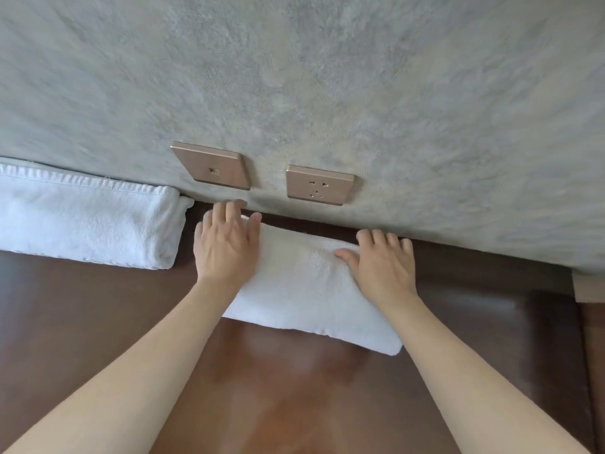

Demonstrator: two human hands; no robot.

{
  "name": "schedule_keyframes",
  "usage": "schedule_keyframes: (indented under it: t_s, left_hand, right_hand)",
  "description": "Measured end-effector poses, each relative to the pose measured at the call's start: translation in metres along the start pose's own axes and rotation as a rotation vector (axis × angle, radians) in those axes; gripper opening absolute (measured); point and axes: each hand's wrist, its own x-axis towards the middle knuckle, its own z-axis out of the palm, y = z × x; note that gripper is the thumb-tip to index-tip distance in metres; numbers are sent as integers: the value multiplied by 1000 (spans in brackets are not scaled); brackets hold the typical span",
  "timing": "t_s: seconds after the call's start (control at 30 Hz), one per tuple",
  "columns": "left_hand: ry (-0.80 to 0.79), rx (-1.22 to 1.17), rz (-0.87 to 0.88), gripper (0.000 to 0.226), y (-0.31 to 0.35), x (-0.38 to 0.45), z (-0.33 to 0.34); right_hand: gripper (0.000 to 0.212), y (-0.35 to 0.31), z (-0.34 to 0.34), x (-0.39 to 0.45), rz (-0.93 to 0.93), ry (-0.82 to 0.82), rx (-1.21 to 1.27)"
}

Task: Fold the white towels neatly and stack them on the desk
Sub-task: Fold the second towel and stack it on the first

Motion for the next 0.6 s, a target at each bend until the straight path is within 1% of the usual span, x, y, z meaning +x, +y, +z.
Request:
schedule_keyframes:
  t_s: [0.03, 0.07, 0.1, 0.13, 0.17, 0.23, 0.3, 0.4, 0.47, 0.6]
  left_hand:
    - [14, -10, 133, 43, 8, -8, -1]
    - [-6, -5, 284, 43, 18, -19, 1]
    - [-60, 10, 418, 44, 26, -32, 7]
    - [-128, 29, 501, 46, 32, -43, 15]
    - [-187, 50, 527, 49, 35, -50, 23]
    - [-279, 90, 486, 54, 34, -53, 34]
    - [-320, 145, 479, 58, 32, -48, 40]
    - [-341, 189, 508, 59, 25, -40, 41]
    - [-322, 203, 457, 60, 16, -31, 37]
    - [-289, 251, 380, 63, 2, -21, 32]
  right_hand:
    - [46, -6, -2, -3, 18, 45, 9]
    - [35, -14, -3, -9, 22, 87, 48]
    - [29, -25, -5, -15, 29, 128, 100]
    - [30, -36, -4, -22, 52, 165, 162]
    - [36, -48, -4, -28, 86, 188, 227]
    - [47, -68, -2, -38, 156, 191, 371]
    - [55, -80, 3, -45, 166, 129, 417]
    - [63, -70, 12, -48, 77, 53, 293]
    - [64, -52, 17, -48, 46, 11, 244]
    - [63, -18, 21, -54, 98, -46, 216]
